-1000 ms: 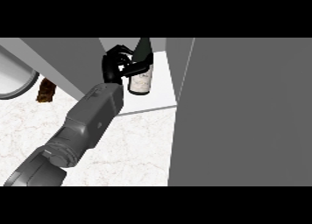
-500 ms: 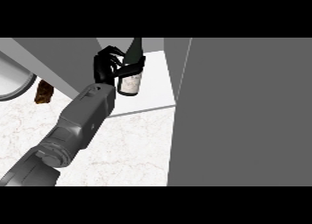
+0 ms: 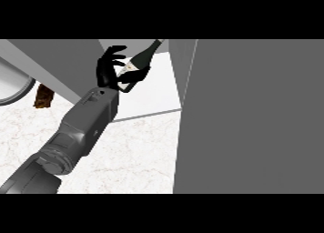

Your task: Pick up the wine, place it into the cabinet and close the cabinet

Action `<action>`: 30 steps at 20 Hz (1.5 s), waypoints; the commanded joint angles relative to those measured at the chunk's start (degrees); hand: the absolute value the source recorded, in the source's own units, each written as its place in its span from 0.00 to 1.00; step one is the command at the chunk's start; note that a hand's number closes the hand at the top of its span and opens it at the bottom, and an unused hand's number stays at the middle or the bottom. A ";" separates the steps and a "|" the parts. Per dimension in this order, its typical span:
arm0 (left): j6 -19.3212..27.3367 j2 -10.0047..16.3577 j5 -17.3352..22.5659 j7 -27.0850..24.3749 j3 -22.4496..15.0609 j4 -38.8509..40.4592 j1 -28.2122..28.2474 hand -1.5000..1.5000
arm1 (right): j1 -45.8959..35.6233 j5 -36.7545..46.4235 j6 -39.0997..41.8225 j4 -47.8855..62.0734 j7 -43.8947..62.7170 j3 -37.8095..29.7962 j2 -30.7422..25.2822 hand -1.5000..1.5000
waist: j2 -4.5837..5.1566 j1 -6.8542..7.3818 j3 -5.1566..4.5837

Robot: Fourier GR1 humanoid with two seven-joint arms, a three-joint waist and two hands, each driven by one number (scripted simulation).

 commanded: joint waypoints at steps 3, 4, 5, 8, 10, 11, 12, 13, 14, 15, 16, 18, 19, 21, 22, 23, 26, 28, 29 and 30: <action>-2.36 2.94 -0.41 1.61 -0.25 0.82 1.62 0.00 | 0.83 -0.39 -0.21 -1.48 -0.17 0.20 0.54 0.00 | 0.36 0.26 -0.21; -4.13 3.81 -0.29 0.35 -0.12 0.82 2.92 0.00 | -0.72 -0.52 -0.73 -1.07 1.19 -0.52 -0.31 0.00 | 0.02 0.99 -0.35; -2.88 3.24 -0.67 1.93 -0.49 0.81 1.57 0.00 | 0.10 -1.12 -0.36 -1.25 0.56 0.04 0.33 0.00 | 0.22 0.43 -0.21; -4.71 3.78 -0.24 0.36 -0.03 0.81 2.26 0.00 | 0.46 -1.10 0.03 -0.59 0.90 -0.30 -0.25 0.00 | 0.02 1.20 -0.23; -3.91 3.73 -0.48 0.28 -0.23 0.81 1.33 0.00 | 0.22 -1.15 -0.64 -1.81 0.65 0.08 0.59 0.00 | -0.01 0.67 -0.23; -3.76 4.40 -0.75 0.26 -0.49 0.81 0.71 0.00 | -0.13 -0.39 0.21 -0.20 -0.23 0.61 0.31 0.00 | 0.47 1.13 -0.25; -4.22 4.35 -1.20 -0.94 -0.92 0.81 1.13 0.00 | -0.47 -0.49 -0.28 -1.09 0.53 0.22 0.07 0.00 | -0.15 1.32 -0.26; -5.75 4.69 -1.48 -0.42 -1.19 0.70 0.31 0.00 | -0.37 -0.91 -0.24 -1.40 0.80 0.14 0.01 0.00 | -0.38 1.31 -0.23; -7.34 5.22 -1.99 -0.85 -1.70 0.76 0.82 0.00 | -0.78 -0.87 -0.12 -0.37 0.74 0.04 -0.15 0.00 | -0.40 2.09 -0.23; -8.38 5.33 -2.68 -0.83 -2.40 0.66 0.16 0.00 | 0.12 -0.87 0.07 -1.32 0.11 0.16 0.19 0.00 | -0.44 1.76 -0.16; -10.36 4.47 -2.98 -0.82 -2.72 0.55 0.77 0.00 | 0.15 -0.48 -0.01 -1.40 0.59 0.68 0.12 0.00 | -0.73 2.20 -0.19; -15.28 5.23 -3.36 -1.58 -3.12 -0.59 0.86 0.00 | 0.32 -0.26 -0.50 -1.08 0.55 0.84 0.58 0.00 | -0.82 2.73 -0.23; -18.15 5.28 -3.01 -1.41 -2.80 -1.36 0.69 0.00 | -0.11 -0.63 -0.48 -1.70 0.68 0.32 0.22 0.00 | -1.01 2.72 -0.23; -22.40 3.86 -1.15 -4.88 -0.90 -4.86 0.81 0.00 | -0.26 0.65 -1.80 -0.66 1.13 0.62 0.82 0.00 | -1.66 4.42 -0.29; -23.49 3.47 -0.80 -5.25 -0.48 -5.27 0.54 0.00 | -0.32 1.23 -2.35 -2.40 2.40 0.46 0.12 0.00 | -2.12 4.36 -0.27; -26.57 3.81 0.34 -6.42 0.70 -6.94 -0.14 0.00 | 0.47 0.23 -1.53 -2.04 1.53 0.22 0.14 0.00 | -1.95 4.42 -0.24; -31.50 2.21 2.40 -10.25 3.10 -9.21 0.92 0.00 | 0.50 0.45 -2.00 -1.83 2.22 -0.50 -0.45 0.00 | -2.67 6.23 -0.16; -34.46 1.54 3.66 -11.57 4.60 -10.36 0.85 0.00 | -1.49 0.93 -3.14 -0.45 2.97 -0.94 -0.72 0.00 | -2.95 7.24 -0.16; -37.78 2.13 4.42 -10.14 5.30 -11.18 0.49 0.00 | -1.47 1.46 -3.59 -0.80 3.61 -1.19 -1.08 0.00 | -3.27 7.79 -0.14; -37.67 0.95 4.27 -10.91 5.43 -11.07 -0.03 0.00 | 0.75 3.43 -3.51 -3.08 3.46 1.59 -0.33 0.00 | -3.25 7.51 -0.12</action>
